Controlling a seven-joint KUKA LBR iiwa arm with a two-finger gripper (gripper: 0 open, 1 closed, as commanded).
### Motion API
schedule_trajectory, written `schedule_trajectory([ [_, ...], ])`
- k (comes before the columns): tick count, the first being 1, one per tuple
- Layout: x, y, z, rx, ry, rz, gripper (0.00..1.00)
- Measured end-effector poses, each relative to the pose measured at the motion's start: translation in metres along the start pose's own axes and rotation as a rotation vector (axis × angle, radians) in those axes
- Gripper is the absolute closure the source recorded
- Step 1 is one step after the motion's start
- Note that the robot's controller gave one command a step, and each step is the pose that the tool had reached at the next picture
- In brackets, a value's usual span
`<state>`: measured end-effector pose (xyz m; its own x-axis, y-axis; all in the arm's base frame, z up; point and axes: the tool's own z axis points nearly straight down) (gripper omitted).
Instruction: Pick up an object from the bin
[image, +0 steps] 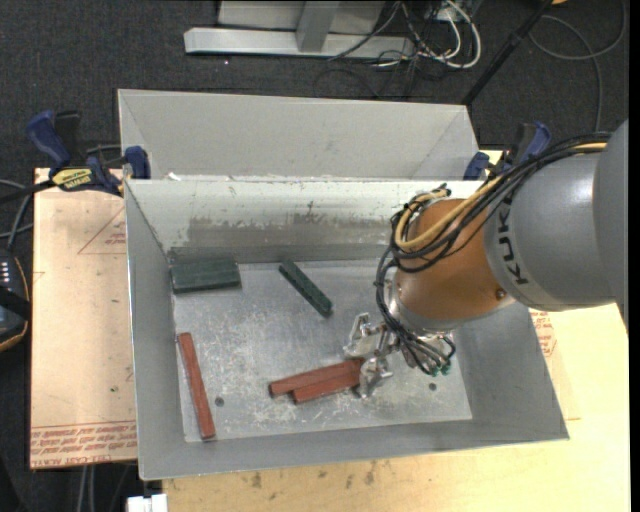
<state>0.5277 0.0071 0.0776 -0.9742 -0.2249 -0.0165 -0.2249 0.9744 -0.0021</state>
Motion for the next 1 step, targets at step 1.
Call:
schedule_trajectory([
  [1, 0.0073, 0.0231, -0.1948, -0.003, 0.015, -0.038, 1.00],
])
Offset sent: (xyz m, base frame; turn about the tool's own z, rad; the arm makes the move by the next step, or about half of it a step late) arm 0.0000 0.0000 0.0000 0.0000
